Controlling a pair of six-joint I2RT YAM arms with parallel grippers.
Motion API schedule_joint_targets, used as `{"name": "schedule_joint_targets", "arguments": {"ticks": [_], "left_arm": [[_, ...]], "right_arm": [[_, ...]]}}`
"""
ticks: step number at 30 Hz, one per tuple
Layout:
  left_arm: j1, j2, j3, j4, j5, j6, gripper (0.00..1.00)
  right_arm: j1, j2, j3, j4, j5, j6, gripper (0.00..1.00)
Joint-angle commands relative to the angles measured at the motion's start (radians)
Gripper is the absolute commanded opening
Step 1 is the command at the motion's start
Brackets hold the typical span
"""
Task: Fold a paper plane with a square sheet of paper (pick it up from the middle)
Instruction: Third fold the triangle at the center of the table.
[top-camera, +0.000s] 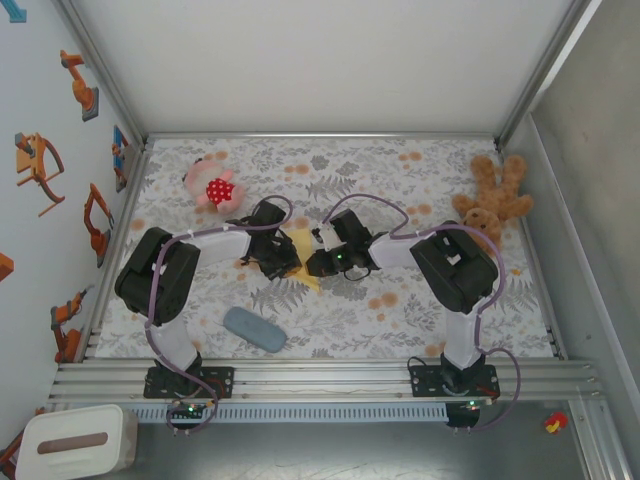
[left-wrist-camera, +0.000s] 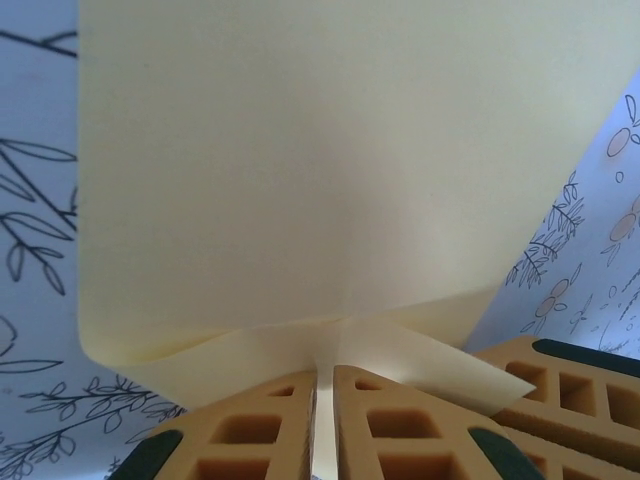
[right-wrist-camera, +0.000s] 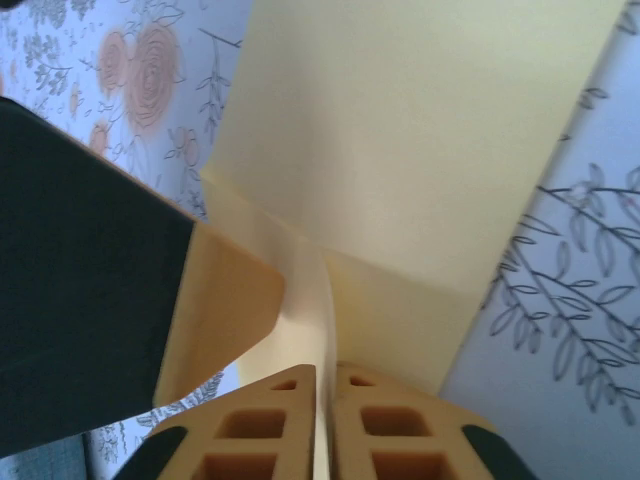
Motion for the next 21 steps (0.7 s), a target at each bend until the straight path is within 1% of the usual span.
{"name": "schedule_joint_targets", "arguments": {"ticks": [1, 4, 9, 11, 13, 16, 18, 21], "left_arm": [[0.007, 0.041, -0.009, -0.066, -0.048, -0.007, 0.12], [0.007, 0.044, -0.007, -0.066, -0.044, -0.009, 0.12], [0.008, 0.049, -0.003, -0.066, -0.037, -0.011, 0.11], [0.009, 0.049, -0.001, -0.069, -0.036, -0.012, 0.11], [0.008, 0.051, -0.001, -0.068, -0.035, -0.014, 0.11], [0.009, 0.053, 0.001, -0.069, -0.034, -0.015, 0.11], [0.007, 0.053, 0.0, -0.067, -0.035, -0.017, 0.11], [0.007, 0.057, 0.002, -0.068, -0.032, -0.017, 0.11]], "right_arm": [[-0.011, -0.04, -0.004, -0.04, 0.08, 0.036, 0.17], [-0.019, -0.09, -0.002, -0.083, 0.103, 0.051, 0.21], [-0.027, -0.159, -0.029, -0.128, 0.142, 0.068, 0.21], [-0.028, -0.18, -0.03, -0.149, 0.126, 0.074, 0.18], [-0.026, -0.189, -0.032, -0.147, 0.065, 0.077, 0.13], [-0.024, -0.196, -0.047, -0.139, 0.032, 0.116, 0.08], [-0.02, -0.185, -0.048, -0.133, -0.011, 0.129, 0.05], [0.005, -0.159, -0.037, -0.133, -0.039, 0.14, 0.01]]}}
